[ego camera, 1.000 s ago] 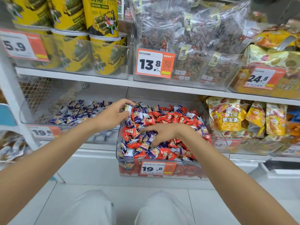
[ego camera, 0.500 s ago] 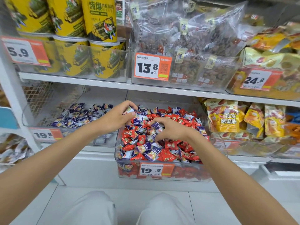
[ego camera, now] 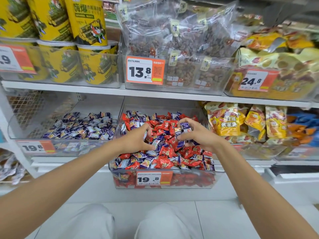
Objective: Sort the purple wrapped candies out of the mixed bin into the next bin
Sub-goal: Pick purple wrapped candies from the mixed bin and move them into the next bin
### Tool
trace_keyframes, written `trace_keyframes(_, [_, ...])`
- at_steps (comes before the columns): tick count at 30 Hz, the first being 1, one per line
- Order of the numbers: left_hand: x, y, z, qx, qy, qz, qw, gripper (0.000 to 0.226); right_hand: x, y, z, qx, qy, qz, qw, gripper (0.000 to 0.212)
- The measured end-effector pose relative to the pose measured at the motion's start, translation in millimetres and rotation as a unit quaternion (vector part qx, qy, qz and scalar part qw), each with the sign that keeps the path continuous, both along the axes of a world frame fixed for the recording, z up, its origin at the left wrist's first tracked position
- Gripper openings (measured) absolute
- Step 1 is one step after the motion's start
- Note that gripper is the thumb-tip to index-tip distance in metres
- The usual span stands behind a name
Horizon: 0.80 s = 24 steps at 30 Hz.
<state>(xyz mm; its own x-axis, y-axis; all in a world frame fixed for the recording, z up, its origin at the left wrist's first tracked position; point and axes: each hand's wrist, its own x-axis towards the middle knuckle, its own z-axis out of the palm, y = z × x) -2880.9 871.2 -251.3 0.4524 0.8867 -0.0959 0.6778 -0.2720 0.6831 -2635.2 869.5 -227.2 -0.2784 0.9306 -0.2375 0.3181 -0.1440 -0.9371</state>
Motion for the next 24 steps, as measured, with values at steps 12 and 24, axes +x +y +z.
trace_keyframes(12, [23.4,34.0,-21.0,0.099,0.209,-0.094,0.968,0.057,14.9,-13.1,-14.0,0.011,0.006,-0.074,0.997,0.033])
trace_keyframes(24, [-0.9,26.6,9.8,-0.036,-0.149,0.071,0.986,0.023,10.8,-11.8,-14.5,-0.022,0.045,-0.070,0.996,0.035])
